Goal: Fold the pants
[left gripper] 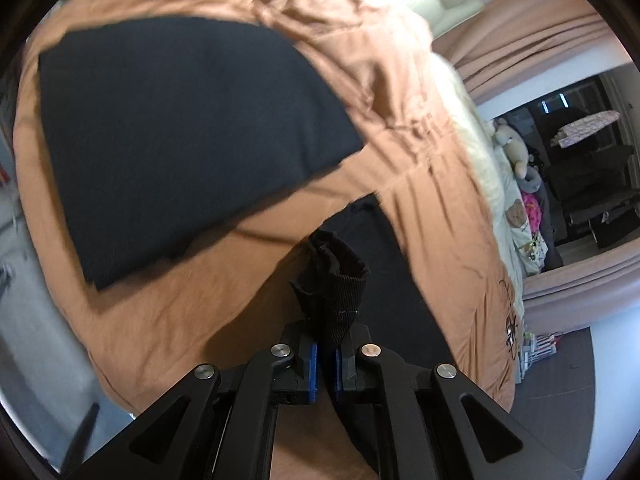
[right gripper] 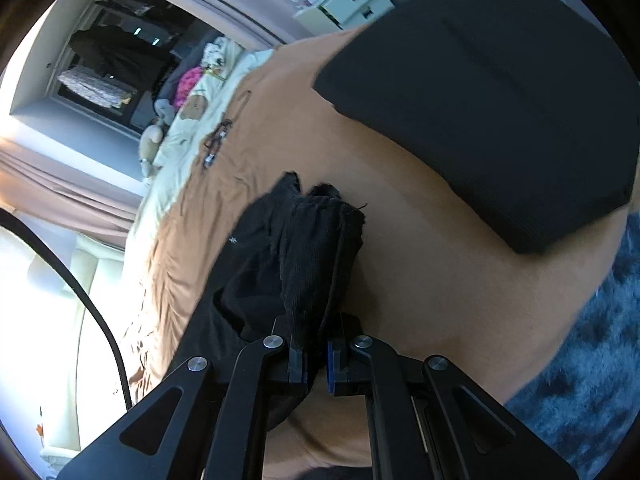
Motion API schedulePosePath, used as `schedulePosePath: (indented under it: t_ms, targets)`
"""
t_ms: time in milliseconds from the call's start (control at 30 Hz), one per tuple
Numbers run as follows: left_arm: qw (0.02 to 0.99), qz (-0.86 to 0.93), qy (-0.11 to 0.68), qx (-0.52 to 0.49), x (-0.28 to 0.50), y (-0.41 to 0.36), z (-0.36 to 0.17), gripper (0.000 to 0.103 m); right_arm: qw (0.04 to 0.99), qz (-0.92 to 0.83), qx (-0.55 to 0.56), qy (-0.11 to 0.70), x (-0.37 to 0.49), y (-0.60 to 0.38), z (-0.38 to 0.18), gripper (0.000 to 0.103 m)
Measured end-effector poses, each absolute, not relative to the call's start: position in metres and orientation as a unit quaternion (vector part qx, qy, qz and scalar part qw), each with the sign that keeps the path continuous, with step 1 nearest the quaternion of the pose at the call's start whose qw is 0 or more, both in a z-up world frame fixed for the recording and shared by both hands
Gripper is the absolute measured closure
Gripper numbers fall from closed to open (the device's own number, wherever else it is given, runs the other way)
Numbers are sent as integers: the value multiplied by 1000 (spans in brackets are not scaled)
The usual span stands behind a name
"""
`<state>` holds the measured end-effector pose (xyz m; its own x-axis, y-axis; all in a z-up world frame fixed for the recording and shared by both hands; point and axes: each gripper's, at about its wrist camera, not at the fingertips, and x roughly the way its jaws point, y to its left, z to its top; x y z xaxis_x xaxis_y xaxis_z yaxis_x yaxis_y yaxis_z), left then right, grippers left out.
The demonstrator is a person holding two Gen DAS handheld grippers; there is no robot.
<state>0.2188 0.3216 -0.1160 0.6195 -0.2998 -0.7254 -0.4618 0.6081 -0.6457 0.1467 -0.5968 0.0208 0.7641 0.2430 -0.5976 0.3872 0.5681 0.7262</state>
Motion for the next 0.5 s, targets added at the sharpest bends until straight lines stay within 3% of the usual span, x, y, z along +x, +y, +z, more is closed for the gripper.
schedulePosePath:
  t_ms: [67, 133, 200, 233, 300, 500]
  targets:
    - [772, 60, 449, -446, 213, 324, -132, 87, 811, -55, 462, 354, 149, -596, 17, 100]
    - [767, 74, 456, -446, 206, 326, -142, 67, 807, -74, 456, 368, 151, -595, 16, 85]
    - [765, 75, 446, -458, 196, 332, -147, 40, 811, -87, 443, 373, 150, -593, 23, 72]
    - [766, 74, 441, -462, 193, 334, -147, 37, 814, -94, 437, 371, 147, -592, 28, 63]
    - [767, 77, 432, -469, 184, 339, -148, 35, 825, -101, 424, 360, 142, -592, 43, 56]
    - [770, 67, 414, -480, 171, 341, -151, 35, 851, -102, 380, 349, 136, -565, 82, 56]
